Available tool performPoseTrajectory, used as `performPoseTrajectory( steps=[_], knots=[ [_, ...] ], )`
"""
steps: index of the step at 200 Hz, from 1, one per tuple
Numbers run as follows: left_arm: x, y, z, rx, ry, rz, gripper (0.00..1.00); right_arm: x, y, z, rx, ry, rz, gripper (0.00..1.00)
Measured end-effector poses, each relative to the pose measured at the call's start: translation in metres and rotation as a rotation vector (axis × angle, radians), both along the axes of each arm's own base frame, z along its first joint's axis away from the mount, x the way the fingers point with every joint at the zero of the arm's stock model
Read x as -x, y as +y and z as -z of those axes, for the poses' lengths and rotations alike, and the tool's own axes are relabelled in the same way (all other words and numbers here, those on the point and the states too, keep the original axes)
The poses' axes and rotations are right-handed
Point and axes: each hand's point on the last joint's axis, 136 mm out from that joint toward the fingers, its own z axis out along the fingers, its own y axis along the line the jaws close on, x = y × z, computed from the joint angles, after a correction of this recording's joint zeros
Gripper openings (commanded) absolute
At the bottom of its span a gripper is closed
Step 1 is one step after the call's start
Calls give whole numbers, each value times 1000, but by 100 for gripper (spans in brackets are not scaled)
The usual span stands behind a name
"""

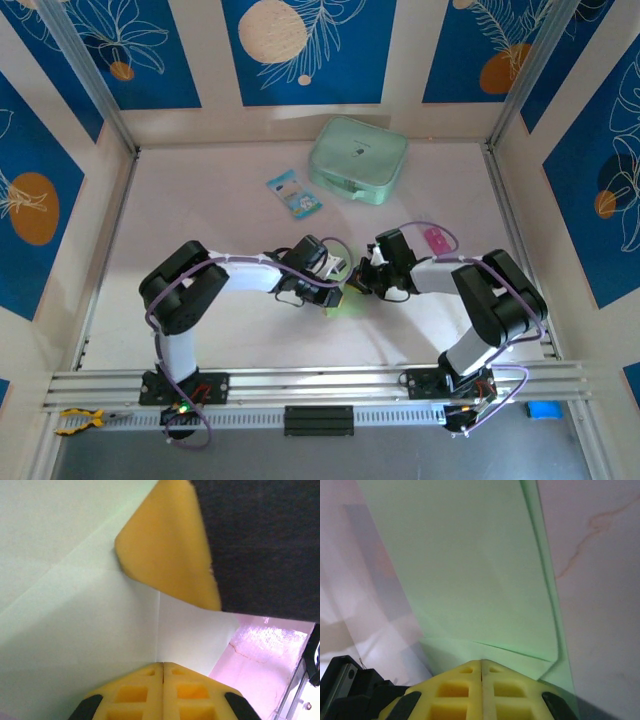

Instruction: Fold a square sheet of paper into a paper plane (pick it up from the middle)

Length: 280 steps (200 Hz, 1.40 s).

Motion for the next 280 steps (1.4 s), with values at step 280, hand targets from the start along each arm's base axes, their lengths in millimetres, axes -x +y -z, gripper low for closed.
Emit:
performPoseTrajectory(
  steps=[280],
  knots=[
    [-3, -1, -1, 11, -18, -4, 0, -39, -43, -21, -26, -126, 129, 1]
  ],
)
